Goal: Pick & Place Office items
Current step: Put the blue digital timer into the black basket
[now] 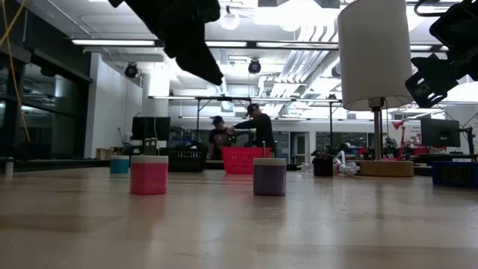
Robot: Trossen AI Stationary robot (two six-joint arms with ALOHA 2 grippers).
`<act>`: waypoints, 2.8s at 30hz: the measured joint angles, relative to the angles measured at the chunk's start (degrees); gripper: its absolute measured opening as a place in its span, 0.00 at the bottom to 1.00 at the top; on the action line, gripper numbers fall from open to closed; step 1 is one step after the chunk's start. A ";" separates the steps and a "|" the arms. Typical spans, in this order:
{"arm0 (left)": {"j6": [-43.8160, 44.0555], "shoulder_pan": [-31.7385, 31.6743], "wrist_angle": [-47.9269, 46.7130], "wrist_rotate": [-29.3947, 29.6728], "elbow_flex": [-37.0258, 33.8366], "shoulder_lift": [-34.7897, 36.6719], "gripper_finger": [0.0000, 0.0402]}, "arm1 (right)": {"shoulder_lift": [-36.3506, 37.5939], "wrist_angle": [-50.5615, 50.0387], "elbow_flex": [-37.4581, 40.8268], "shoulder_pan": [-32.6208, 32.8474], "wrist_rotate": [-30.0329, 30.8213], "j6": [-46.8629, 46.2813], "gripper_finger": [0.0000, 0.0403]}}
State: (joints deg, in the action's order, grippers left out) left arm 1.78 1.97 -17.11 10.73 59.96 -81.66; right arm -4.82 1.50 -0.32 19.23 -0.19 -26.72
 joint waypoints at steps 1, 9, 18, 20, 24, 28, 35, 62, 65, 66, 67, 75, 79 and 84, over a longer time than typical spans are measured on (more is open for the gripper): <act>0.01 0.86 1.83 0.23 -0.32 -0.58 0.53 | -0.02 0.00 0.00 0.01 0.00 0.02 0.51; 3.09 4.01 14.86 0.43 -3.91 -2.54 0.53 | 0.00 0.00 0.00 0.00 0.02 0.02 0.51; 4.39 5.62 19.37 0.43 -4.39 -2.52 0.53 | -0.02 0.00 0.00 0.02 0.00 0.00 0.51; 4.08 5.88 19.35 0.14 -4.39 -2.52 0.53 | 0.00 0.00 0.00 0.02 0.00 0.02 0.51; 5.15 5.91 19.50 -0.03 -4.39 -2.50 0.53 | -0.02 0.00 0.00 0.01 0.01 0.00 0.51; 6.87 5.91 20.05 -0.07 -4.39 -2.50 0.53 | -0.02 0.00 0.00 0.00 0.02 0.02 0.51; 6.88 5.89 21.11 -0.09 -4.39 -2.43 0.53 | 0.00 0.00 0.00 0.01 0.02 0.02 0.51; 6.78 5.87 21.10 -0.16 -4.39 -2.43 0.53 | 0.00 2.00 0.00 -0.01 8.35 8.81 0.51; 6.67 5.87 21.10 -0.16 -4.39 -2.43 0.53 | 0.00 2.63 0.00 -0.01 9.12 5.47 0.51; 6.67 5.87 21.10 -0.18 -4.39 -2.43 0.53 | 0.00 2.72 0.00 0.02 9.02 4.03 0.51; 6.67 5.87 21.10 -0.18 -4.39 -2.43 0.53 | -0.02 3.01 0.00 0.01 9.04 2.74 0.51; 6.69 5.87 21.10 -0.18 -4.39 -2.43 0.53 | -0.02 4.35 0.00 0.02 9.25 1.40 0.51; 6.73 5.87 21.10 -0.18 -4.39 -2.43 0.53 | -0.02 6.24 0.00 0.00 9.73 2.50 0.51; 6.86 5.87 21.10 -0.18 -4.39 -2.43 0.53 | -0.02 10.22 -0.01 -0.01 8.26 8.98 0.51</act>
State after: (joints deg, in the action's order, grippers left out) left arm 8.64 7.84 3.99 10.55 55.57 -84.10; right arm -4.84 11.72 -0.33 19.22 8.08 -17.73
